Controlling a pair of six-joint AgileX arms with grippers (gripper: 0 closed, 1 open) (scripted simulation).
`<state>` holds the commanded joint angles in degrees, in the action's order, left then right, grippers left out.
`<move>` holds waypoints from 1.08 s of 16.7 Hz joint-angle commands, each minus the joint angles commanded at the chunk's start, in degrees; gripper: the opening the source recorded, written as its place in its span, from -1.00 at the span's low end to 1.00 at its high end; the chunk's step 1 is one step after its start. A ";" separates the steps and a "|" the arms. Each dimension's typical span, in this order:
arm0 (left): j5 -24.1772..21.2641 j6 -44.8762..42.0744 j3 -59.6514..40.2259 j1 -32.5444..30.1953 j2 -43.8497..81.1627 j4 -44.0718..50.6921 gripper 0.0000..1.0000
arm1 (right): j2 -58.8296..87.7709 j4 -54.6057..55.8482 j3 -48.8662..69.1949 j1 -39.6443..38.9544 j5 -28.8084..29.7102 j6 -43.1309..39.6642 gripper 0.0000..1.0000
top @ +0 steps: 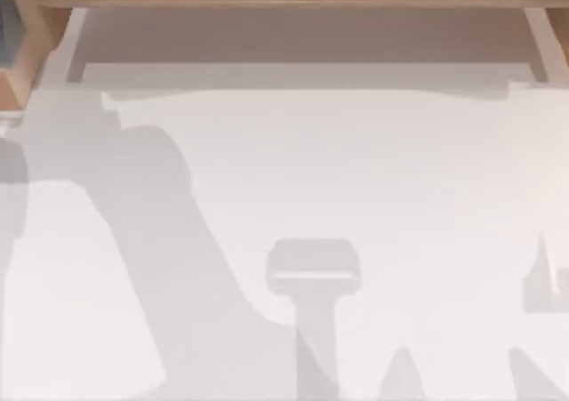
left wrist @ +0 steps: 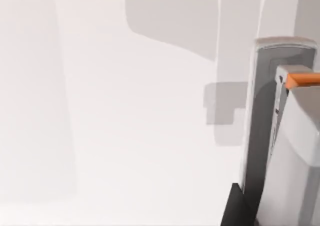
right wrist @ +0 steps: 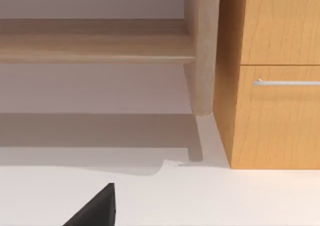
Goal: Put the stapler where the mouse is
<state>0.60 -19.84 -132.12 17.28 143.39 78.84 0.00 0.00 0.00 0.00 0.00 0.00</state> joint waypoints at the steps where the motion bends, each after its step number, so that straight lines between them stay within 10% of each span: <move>1: -0.20 -0.09 -0.90 0.25 0.80 0.11 -1.00 | 0.00 0.00 0.00 0.00 0.00 0.00 1.00; 18: -7.58 -5.94 1.51 6.67 -8.94 5.02 -1.00 | 0.00 0.00 0.00 0.00 0.00 0.00 1.00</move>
<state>-6.98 -25.78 -130.61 23.95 134.45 83.86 0.00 0.00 0.00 0.00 0.00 0.00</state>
